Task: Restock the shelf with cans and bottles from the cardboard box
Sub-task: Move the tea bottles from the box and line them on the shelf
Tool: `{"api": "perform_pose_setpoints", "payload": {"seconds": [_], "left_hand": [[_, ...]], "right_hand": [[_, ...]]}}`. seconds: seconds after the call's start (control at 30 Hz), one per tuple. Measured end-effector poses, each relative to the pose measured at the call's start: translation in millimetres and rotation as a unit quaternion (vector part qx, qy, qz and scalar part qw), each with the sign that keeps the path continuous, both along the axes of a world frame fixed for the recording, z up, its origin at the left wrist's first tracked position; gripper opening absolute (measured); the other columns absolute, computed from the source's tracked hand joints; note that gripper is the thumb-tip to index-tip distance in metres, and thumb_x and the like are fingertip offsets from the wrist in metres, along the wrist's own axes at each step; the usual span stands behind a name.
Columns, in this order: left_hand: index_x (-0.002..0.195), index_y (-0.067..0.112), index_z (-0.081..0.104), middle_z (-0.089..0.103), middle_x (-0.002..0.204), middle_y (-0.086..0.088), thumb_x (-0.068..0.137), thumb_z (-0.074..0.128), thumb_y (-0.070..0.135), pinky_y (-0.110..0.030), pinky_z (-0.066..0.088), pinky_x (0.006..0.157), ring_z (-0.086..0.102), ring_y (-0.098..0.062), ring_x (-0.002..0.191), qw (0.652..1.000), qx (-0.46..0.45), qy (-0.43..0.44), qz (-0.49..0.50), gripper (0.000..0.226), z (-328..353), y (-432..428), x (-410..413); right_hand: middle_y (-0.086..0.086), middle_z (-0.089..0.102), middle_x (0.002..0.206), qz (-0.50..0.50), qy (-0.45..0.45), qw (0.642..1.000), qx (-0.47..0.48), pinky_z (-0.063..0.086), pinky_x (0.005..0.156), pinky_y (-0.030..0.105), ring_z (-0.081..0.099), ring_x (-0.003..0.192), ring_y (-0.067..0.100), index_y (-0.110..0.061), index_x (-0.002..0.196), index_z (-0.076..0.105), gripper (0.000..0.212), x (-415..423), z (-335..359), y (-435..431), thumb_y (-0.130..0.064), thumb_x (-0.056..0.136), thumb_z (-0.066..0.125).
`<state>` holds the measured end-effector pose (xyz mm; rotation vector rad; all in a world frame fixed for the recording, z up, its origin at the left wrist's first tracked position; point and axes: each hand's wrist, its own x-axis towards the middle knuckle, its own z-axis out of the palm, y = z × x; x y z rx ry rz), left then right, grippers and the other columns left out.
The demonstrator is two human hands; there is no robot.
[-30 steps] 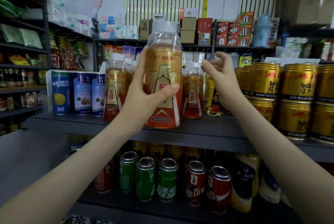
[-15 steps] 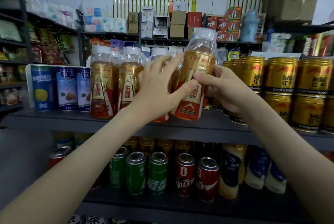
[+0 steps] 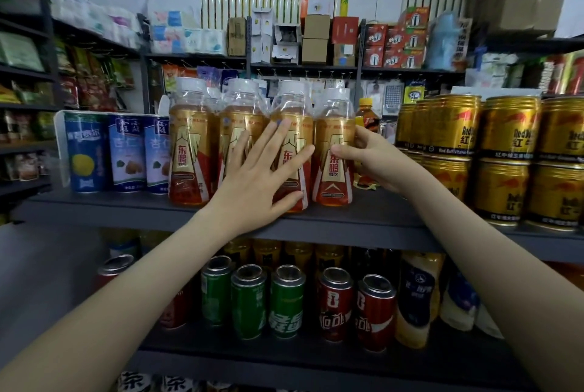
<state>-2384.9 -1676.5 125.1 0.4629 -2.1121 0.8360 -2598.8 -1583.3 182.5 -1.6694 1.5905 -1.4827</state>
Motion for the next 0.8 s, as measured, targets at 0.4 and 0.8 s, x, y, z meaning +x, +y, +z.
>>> {"api": "perform_pose_setpoints", "payload": {"seconds": [0.4,0.8], "left_hand": [[0.15,0.026,0.028,0.011,0.158,-0.019,0.092,0.04,0.051,-0.055,0.007,0.116,0.01,-0.034,0.147,1.0,-0.02,0.018,-0.013,0.065,-2.9,-3.3,-2.3],[0.145,0.016,0.04,0.031,0.152,-0.019,0.094,0.045,0.042,-0.053,0.019,0.115,0.029,-0.033,0.141,0.998,0.015,0.036,-0.048,0.057,-27.6,12.4,16.9]], "right_hand": [[-0.005,0.066,0.113,-0.049,0.032,0.998,0.002,0.05,0.085,0.029,0.062,0.102,0.009,-0.022,0.128,0.052,0.044,3.2,-0.5,-2.0,-0.027,0.087,0.067],[0.009,0.028,0.152,-0.247,0.288,0.902,-0.204,0.017,0.114,0.029,0.021,0.139,0.019,-0.015,0.152,0.012,0.083,54.5,-55.2,20.4,-0.019,0.089,0.065]]}}
